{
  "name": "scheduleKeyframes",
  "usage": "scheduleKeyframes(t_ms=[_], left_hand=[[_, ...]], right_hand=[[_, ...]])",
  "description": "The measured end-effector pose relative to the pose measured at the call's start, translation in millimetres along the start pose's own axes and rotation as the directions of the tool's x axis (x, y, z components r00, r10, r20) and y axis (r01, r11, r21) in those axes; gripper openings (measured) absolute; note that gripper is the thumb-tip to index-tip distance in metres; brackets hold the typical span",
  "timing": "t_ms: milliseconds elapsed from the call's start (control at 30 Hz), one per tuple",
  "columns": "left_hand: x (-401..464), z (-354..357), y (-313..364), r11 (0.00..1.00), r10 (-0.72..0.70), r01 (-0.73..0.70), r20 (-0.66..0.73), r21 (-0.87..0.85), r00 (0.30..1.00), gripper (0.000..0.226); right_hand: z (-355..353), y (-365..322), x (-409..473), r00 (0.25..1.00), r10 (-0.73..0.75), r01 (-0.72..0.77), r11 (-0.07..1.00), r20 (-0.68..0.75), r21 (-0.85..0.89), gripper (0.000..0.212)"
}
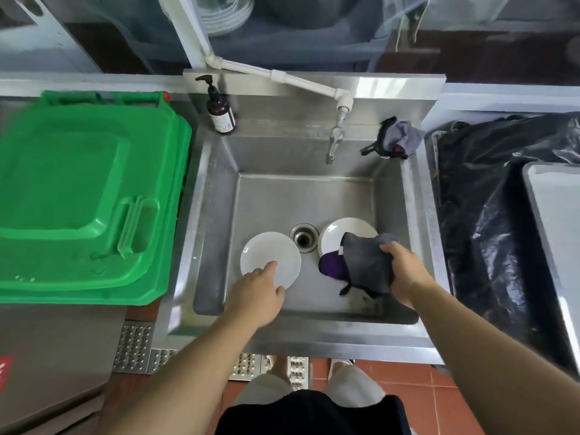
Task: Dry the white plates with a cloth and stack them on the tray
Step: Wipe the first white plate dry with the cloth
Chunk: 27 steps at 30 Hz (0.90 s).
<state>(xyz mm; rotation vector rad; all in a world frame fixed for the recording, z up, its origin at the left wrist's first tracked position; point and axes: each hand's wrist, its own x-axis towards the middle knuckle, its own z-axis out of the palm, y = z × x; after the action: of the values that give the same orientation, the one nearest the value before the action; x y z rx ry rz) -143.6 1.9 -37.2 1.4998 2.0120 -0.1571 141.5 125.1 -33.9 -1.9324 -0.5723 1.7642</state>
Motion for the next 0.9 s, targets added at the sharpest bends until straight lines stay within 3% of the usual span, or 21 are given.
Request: scheduleKeyframes(t_ms=[133,400,733,900], left_hand=[[24,0,-31,0.999,-0.007,0.005,0.049,0.043,0.999,0.056],[70,19,-61,0.998,-0.031,0.024,0.147,0.052,0.989,0.045],[123,79,-88,0.976,-0.199,0.172,0.218,0.137,0.955,0.045],[147,103,-101,0.934,-0.351,0.358,0.211,0.002,0.912,0.047]], right_hand=[[22,20,6,0.999,0.018,-0.011,0.987,-0.044,0.162,0.022],[45,38,37,0.995,-0.092,0.092,0.996,-0.023,-0.012,0.014],[52,83,104,0.986,0.159,-0.157,0.986,-0.05,0.052,0.01],[62,100,124,0.966,0.256,-0.25,0.961,-0.039,0.119,0.007]])
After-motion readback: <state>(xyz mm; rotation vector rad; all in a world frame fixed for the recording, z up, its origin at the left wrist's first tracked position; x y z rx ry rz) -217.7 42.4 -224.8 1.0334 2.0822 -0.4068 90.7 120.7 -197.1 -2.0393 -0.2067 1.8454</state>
